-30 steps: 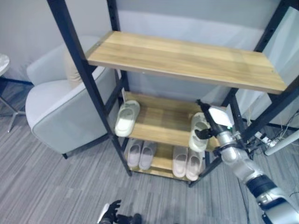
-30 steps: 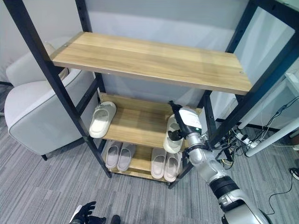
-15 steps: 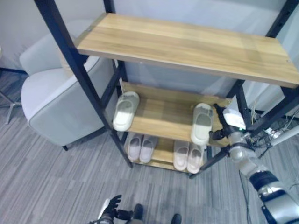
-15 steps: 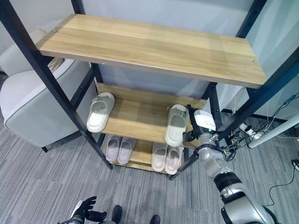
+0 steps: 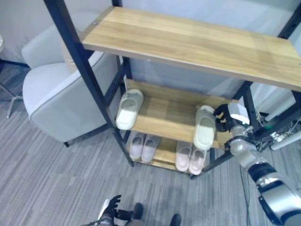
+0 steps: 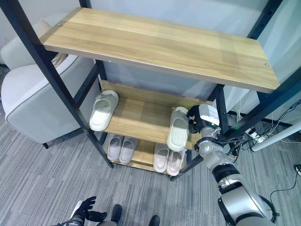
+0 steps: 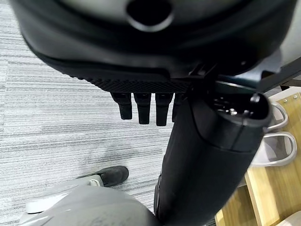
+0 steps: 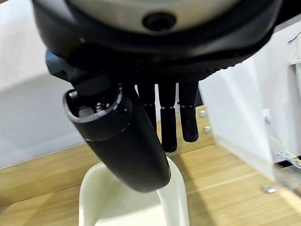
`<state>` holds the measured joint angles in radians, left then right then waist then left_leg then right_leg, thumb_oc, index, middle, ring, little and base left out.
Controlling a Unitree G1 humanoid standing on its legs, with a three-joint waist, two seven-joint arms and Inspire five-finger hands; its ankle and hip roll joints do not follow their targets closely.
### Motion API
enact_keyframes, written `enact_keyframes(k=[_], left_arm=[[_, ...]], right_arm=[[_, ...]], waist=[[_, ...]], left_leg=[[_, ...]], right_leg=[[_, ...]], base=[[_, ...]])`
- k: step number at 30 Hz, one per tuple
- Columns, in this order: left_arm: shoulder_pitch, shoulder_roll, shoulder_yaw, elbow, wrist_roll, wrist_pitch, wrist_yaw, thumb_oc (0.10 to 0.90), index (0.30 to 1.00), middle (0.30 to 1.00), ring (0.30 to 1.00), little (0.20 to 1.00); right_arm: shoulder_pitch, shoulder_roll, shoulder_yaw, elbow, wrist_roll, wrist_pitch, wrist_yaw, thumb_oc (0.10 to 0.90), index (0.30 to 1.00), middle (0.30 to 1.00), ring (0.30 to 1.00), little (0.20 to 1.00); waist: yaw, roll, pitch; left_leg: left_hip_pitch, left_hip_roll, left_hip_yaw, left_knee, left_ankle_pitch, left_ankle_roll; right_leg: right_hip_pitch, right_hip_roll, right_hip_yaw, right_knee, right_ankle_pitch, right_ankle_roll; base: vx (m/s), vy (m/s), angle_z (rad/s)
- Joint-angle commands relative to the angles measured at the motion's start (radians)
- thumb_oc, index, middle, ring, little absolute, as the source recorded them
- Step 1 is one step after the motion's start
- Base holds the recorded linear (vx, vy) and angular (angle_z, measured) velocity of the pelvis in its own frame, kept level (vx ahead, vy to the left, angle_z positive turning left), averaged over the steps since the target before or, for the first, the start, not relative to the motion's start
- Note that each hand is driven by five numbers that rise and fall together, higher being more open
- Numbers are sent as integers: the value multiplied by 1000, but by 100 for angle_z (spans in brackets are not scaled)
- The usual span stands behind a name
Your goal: Arrange the slippers neatly on the shoe rack.
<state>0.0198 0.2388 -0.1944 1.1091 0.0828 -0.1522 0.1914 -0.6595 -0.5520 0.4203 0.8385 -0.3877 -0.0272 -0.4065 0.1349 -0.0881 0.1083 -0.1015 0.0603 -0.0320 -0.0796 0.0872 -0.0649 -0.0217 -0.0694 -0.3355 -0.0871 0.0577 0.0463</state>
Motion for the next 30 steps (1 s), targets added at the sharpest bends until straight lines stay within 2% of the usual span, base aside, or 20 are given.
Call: enact_keyframes(k=[1,2,4,5,6,10,15,22,30], left_arm=[[34,-3,-96,112,0,31,13,800,900,900,900,900],[32,-3,-95,112,-2,32,13,800,900,900,900,900],[29,-2,-92,114,-3,33,14,800,900,900,900,900],[27,-2,-91,115,-3,34,15,800,900,900,900,900],[26,-1,-90,115,-3,35,16,800,900,900,900,900],[24,-3,-90,114,-4,38,19,800,900,900,900,900],[28,-11,-78,114,1,40,19,800,900,900,900,900],[25,-15,-63,102,5,43,15,800,900,900,900,900],[40,-17,-22,108,19,54,5,800,900,900,900,900]], right_arm=[[-111,6,17,-1,40,-37,-23,400,300,300,300,300],[-109,11,16,-2,42,-38,-24,400,300,300,300,300],[-112,16,16,-5,43,-36,-24,460,389,389,389,389],[-111,17,14,-7,42,-34,-25,591,587,587,587,587],[-110,16,11,-8,39,-31,-28,800,900,900,900,900],[-110,6,-5,-30,29,-22,-42,800,900,900,900,900],[-62,8,-33,-145,8,-29,-58,800,900,900,900,900],[-7,-37,-56,-260,-24,-28,-40,800,900,900,900,900],[136,-84,-157,-500,-40,-46,-12,800,900,900,900,900]], waist=[[44,-13,-30],[47,-14,-29],[51,-19,-27],[52,-20,-27],[54,-21,-26],[56,-22,-27],[45,-14,-31],[30,-12,-34],[5,-3,-34]], left_leg=[[24,7,0,-8,-62,-40],[22,7,-1,-8,-62,-40],[19,7,-4,-8,-60,-43],[17,7,-7,-8,-60,-43],[14,7,-9,-8,-59,-44],[6,4,-19,-8,-57,-46],[12,3,-11,-8,-60,-43],[17,2,-6,-8,-64,-44],[28,4,8,-8,-69,-41]], right_leg=[[20,-59,1,0,-37,114],[21,-60,-1,0,-37,114],[21,-61,-6,0,-37,113],[20,-62,-9,0,-37,113],[20,-62,-13,0,-37,113],[17,-66,-24,0,-34,114],[19,-71,-19,0,-32,114],[22,-77,-17,0,-32,115],[21,-77,-6,0,-28,117]], base=[[0,0,0],[0,0,0],[-4,-2,3],[-7,-3,13],[-6,0,16],[-6,7,18],[6,18,2],[1,3,-1],[1,0,0]])
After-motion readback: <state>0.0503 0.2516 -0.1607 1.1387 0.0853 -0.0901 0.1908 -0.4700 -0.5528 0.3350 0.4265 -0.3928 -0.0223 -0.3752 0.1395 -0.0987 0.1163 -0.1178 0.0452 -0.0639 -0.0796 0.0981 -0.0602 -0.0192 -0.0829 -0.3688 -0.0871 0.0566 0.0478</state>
